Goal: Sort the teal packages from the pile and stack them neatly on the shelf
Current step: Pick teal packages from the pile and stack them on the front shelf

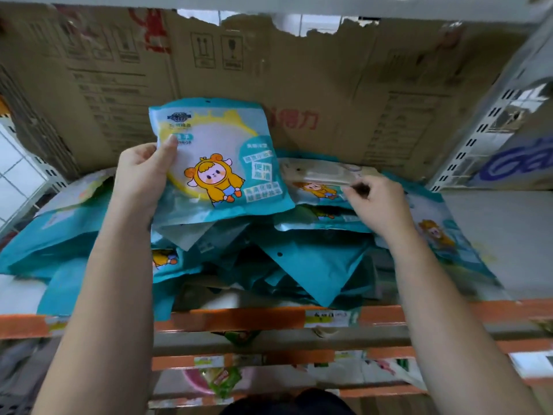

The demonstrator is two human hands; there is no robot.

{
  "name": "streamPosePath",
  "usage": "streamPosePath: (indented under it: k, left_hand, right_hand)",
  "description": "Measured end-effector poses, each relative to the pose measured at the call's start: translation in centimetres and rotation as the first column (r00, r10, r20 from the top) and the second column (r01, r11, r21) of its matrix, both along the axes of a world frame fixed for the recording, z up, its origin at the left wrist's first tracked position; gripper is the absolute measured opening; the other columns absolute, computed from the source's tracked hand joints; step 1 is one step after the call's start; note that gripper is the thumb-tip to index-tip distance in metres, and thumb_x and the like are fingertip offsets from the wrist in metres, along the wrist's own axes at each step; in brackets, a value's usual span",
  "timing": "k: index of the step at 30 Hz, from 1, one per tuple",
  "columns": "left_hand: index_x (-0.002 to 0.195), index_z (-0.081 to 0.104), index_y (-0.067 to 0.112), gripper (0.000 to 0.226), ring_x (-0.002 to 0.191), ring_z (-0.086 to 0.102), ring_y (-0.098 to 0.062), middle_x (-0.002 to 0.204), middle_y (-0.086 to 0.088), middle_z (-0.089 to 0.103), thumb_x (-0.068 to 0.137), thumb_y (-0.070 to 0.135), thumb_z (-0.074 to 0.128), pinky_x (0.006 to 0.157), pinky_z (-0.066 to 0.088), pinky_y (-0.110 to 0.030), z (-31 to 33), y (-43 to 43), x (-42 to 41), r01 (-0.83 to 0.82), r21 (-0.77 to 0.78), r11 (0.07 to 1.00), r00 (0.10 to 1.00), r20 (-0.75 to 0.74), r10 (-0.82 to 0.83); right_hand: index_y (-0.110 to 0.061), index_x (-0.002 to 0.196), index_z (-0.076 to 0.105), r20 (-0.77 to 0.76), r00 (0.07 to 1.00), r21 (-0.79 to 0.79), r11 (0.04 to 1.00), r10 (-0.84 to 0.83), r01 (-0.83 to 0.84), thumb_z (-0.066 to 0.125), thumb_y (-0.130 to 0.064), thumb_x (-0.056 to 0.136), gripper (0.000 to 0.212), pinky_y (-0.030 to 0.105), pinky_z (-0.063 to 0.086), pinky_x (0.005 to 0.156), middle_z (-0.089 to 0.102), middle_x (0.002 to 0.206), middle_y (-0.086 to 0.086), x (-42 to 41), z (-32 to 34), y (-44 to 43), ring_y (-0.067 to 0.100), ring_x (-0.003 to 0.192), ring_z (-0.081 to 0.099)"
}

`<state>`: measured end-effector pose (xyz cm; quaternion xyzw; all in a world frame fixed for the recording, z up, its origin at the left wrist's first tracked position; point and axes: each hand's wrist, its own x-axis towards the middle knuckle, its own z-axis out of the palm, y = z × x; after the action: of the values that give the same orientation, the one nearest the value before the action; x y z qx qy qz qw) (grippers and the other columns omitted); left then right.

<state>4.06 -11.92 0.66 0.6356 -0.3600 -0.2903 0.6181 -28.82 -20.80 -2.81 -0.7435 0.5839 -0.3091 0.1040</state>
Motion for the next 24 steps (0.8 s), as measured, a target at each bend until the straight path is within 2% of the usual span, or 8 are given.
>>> streamPosePath:
  k: [2, 4, 7, 10, 14, 17, 21, 24]
  left_hand:
    - [0.081, 0.072, 0.020, 0.027, 0.064, 0.073, -0.016, 0.075, 0.000, 0.076, 0.090, 0.045, 0.064, 0.051, 0.058, -0.028, -0.3, 0.2, -0.5, -0.003, 0.012, 1.000, 1.000, -0.014, 0.003]
    - [0.082, 0.073, 0.020, 0.028, 0.066, 0.073, -0.018, 0.078, -0.001, 0.076, 0.089, 0.046, 0.064, 0.053, 0.059, -0.030, -0.5, 0.7, -0.7, -0.001, 0.025, 1.000, 1.000, -0.014, 0.002]
    - [0.080, 0.075, 0.023, 0.028, 0.068, 0.073, -0.019, 0.081, -0.004, 0.076, 0.087, 0.048, 0.066, 0.055, 0.058, -0.029, -0.6, 1.6, -1.0, -0.005, 0.015, 1.000, 1.000, -0.022, 0.006]
    - [0.078, 0.075, 0.024, 0.027, 0.067, 0.073, -0.018, 0.080, -0.003, 0.076, 0.087, 0.049, 0.066, 0.055, 0.057, -0.028, -0.5, 2.4, -1.3, -0.021, 0.001, 1.000, 1.000, -0.019, 0.021]
    - [0.080, 0.075, 0.022, 0.027, 0.067, 0.073, -0.017, 0.080, -0.003, 0.076, 0.088, 0.045, 0.065, 0.052, 0.056, -0.025, -0.4, 3.2, -2.0, -0.028, -0.009, 1.000, 0.999, -0.042, 0.028]
    - [0.083, 0.073, 0.019, 0.026, 0.067, 0.073, -0.017, 0.080, -0.003, 0.076, 0.090, 0.043, 0.065, 0.051, 0.056, -0.024, -0.4, 3.7, -2.4, -0.027, -0.018, 0.999, 0.997, -0.071, 0.026]
    - [0.087, 0.071, 0.018, 0.024, 0.064, 0.072, -0.013, 0.076, 0.000, 0.076, 0.091, 0.041, 0.063, 0.051, 0.055, -0.022, -0.6, 4.1, -3.0, -0.033, -0.023, 0.999, 0.995, -0.092, 0.031]
    - [0.087, 0.071, 0.017, 0.025, 0.061, 0.071, -0.011, 0.073, 0.002, 0.075, 0.092, 0.040, 0.062, 0.050, 0.054, -0.021, -0.6, 4.6, -3.3, -0.048, -0.035, 0.998, 0.994, -0.095, 0.044]
  right_hand:
    - [-0.013, 0.086, 0.072, -0.025, 1.000, 0.053, 0.998, -0.013, 0.014, 0.064, -0.038, 0.089, 0.026, 0.027, 0.038, 0.061, 0.067, 0.078, 0.003, -0.2, -0.2, -0.4, 0.020, 0.075, 0.059]
    - [-0.014, 0.083, 0.069, -0.068, 0.998, 0.102, 0.994, -0.016, 0.023, 0.062, -0.046, 0.088, 0.033, 0.029, 0.037, 0.057, 0.065, 0.077, 0.003, -0.3, -0.1, -1.0, 0.022, 0.075, 0.059]
    - [-0.016, 0.092, 0.061, -0.146, 0.989, 0.191, 0.980, -0.023, 0.051, 0.056, -0.058, 0.088, 0.043, 0.026, 0.033, 0.051, 0.059, 0.082, 0.001, -0.2, 0.0, -1.7, 0.020, 0.075, 0.053]
    - [-0.014, 0.094, 0.063, -0.136, 0.990, 0.229, 0.972, -0.023, 0.054, 0.060, -0.060, 0.084, 0.048, 0.025, 0.033, 0.051, 0.055, 0.085, 0.001, -0.1, 0.2, -2.3, 0.017, 0.074, 0.047]
    - [-0.017, 0.092, 0.065, 0.064, 0.996, 0.309, 0.950, -0.059, 0.037, 0.076, -0.049, 0.076, 0.038, 0.025, 0.032, 0.053, 0.056, 0.087, -0.003, -0.1, 0.2, -2.9, 0.015, 0.076, 0.051]
    - [-0.016, 0.092, 0.066, 0.247, 0.964, 0.376, 0.926, -0.101, 0.001, 0.082, -0.033, 0.075, 0.029, 0.022, 0.035, 0.055, 0.059, 0.091, -0.003, -0.3, 0.0, -3.3, 0.014, 0.082, 0.055]
    - [-0.011, 0.091, 0.069, 0.497, 0.853, 0.442, 0.892, -0.160, -0.090, 0.086, -0.014, 0.070, 0.027, 0.020, 0.045, 0.058, 0.065, 0.091, 0.000, -1.0, 0.4, -3.0, 0.007, 0.078, 0.059]
    - [-0.008, 0.091, 0.068, 0.622, 0.766, 0.453, 0.873, -0.165, -0.180, 0.082, -0.004, 0.071, 0.024, 0.029, 0.056, 0.075, 0.068, 0.099, 0.011, -1.2, 0.4, -2.3, 0.021, 0.089, 0.066]
